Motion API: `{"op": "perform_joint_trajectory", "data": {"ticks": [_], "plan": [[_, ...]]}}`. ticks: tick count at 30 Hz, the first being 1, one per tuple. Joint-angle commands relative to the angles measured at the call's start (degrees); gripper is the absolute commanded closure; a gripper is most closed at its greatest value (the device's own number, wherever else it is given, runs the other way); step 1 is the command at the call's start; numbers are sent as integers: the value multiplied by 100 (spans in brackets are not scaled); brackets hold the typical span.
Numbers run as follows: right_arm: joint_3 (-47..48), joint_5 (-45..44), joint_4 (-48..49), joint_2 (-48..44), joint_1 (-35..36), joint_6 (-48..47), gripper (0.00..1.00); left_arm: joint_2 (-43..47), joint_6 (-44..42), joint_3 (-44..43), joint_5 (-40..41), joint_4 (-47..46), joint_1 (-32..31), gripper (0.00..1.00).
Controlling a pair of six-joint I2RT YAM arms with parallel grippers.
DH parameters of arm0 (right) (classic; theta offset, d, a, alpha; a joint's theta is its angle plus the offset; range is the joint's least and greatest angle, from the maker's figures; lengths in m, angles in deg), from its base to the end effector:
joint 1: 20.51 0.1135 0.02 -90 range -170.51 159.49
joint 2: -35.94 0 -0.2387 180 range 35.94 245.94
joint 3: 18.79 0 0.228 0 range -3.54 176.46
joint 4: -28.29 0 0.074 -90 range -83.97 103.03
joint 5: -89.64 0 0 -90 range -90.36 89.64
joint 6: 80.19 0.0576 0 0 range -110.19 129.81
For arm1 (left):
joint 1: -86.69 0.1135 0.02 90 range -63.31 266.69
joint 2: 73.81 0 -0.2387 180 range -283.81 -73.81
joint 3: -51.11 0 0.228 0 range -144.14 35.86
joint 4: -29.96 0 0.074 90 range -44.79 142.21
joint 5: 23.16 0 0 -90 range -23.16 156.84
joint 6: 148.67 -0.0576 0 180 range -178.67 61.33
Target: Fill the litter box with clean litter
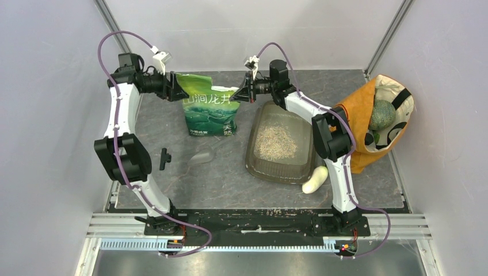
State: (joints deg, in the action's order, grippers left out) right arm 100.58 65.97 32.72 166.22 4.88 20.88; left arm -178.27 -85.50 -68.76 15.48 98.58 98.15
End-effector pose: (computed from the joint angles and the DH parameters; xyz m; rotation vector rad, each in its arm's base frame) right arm 0.4243 0.2598 0.2415 -1.1104 1.4512 1.4205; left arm 0.3669 0.0285 0.3172 0.6311 2.0943 -0.7455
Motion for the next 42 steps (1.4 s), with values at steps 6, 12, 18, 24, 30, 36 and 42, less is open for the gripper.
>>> {"op": "perform_joint_trajectory", "data": {"ticks": [6,12,18,24,30,36,42], "plan": [[-85,261,625,-244,-56,435,100,788,1364,2024,-639,-2922,51,18],[-84,126,286,-340,-53,71,100,1107,1602,2621,-1261,-4219,77,18],[-193,-153,-651,-629,-41,-1306,100,1237,605,874,-1426,-1404,1262,19],[-534,-603,-1205,-1007,84,-2974,100,1212,1799,62,-190,-2052,1032,16],[-1176,-1140,-744,-1339,207,-4021,100,455,917,-734,146,-548,-9,16],[-1443,-1230,-340,-1445,230,-3976,98,193,-191,-778,-146,529,-563,21],[-1315,-1105,-349,-1403,195,-3575,88,54,-1729,-625,401,2030,-798,28]]}}
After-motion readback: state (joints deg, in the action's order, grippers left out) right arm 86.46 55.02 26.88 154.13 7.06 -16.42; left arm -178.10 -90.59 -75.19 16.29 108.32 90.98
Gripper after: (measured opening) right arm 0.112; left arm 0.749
